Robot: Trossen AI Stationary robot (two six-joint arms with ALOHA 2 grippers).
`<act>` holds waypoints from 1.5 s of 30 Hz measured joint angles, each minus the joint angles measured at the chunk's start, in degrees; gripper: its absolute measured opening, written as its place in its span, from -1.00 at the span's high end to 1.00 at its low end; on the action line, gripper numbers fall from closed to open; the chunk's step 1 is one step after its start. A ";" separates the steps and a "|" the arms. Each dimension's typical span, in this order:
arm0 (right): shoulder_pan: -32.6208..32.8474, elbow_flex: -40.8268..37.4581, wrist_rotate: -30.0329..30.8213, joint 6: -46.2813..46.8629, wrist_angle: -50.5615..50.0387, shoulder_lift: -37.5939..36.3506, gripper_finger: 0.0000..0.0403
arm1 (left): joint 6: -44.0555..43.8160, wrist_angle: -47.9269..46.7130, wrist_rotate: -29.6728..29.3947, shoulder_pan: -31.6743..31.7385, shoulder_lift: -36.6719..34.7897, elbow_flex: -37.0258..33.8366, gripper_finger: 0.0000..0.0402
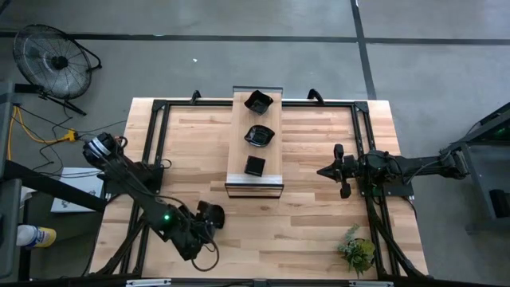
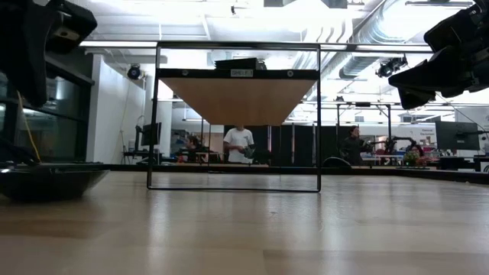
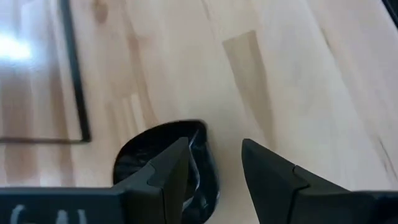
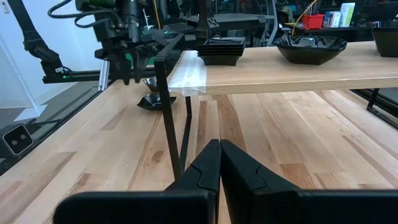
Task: Pick & Place Mini shaped plates
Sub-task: Stack the leaf-shaped plate on top of the stacked leaf-shaped plates on the shelf
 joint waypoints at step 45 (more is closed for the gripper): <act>-0.01 0.00 0.00 -0.01 0.00 0.02 0.98 | 3.60 2.90 -4.27 1.99 10.90 -0.03 0.27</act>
